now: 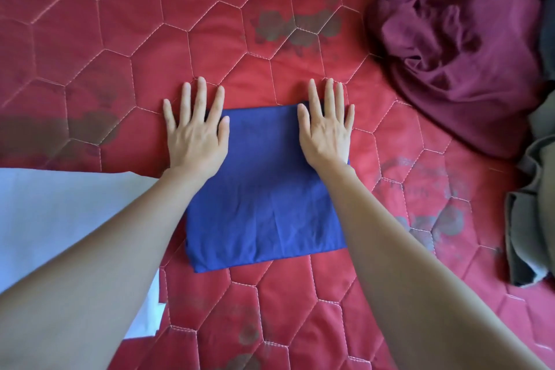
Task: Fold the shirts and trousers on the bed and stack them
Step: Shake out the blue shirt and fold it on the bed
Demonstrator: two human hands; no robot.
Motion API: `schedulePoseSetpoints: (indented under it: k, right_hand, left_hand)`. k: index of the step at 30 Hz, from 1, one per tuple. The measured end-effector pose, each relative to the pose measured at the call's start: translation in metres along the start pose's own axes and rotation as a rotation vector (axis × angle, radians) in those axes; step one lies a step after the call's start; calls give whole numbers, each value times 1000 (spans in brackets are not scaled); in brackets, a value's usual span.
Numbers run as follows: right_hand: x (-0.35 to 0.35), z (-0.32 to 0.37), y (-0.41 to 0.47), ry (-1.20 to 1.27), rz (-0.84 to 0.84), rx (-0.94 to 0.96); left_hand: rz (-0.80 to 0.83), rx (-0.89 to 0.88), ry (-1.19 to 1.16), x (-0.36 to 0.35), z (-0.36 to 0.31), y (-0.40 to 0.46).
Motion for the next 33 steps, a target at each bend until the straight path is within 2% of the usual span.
schedulePoseSetpoints:
  k: [4, 9, 13, 15, 18, 25, 29, 33]
  right_hand:
    - [13, -22, -8, 130, -24, -61]
    - [23, -25, -68, 88, -57, -15]
    - [3, -30, -107, 62, 34, 13]
    - [-11, -37, -117, 40, 86, 4]
    - [-16, -40, -120, 4, 72, 26]
    - [4, -40, -123, 76, -129, 21]
    - [6, -41, -125, 134, -118, 39]
    - [3, -47, -125, 139, -56, -30]
  left_hand:
    - [-3, 103, -86, 8, 10, -10]
    - [-120, 30, -198, 21, -6, -62]
    - [-69, -2, -118, -4, -12, -106]
    - [-25, 48, -102, -18, -5, -120]
    - [-7, 85, -90, -25, -1, -125]
    - [-77, 214, -123, -11, -6, -130]
    - [-102, 295, -174, -7, -9, -141]
    - [-160, 328, -286, 1, -10, -149]
Point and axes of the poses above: each hand's wrist, its own y-axis towards the middle knuckle, its own x-axis out of the back of the hand, z = x × y, the point moved 9 cm from there along y, towards the middle knuckle, and after that the axes turned 7 degrees about z, right-handed, at the moved point
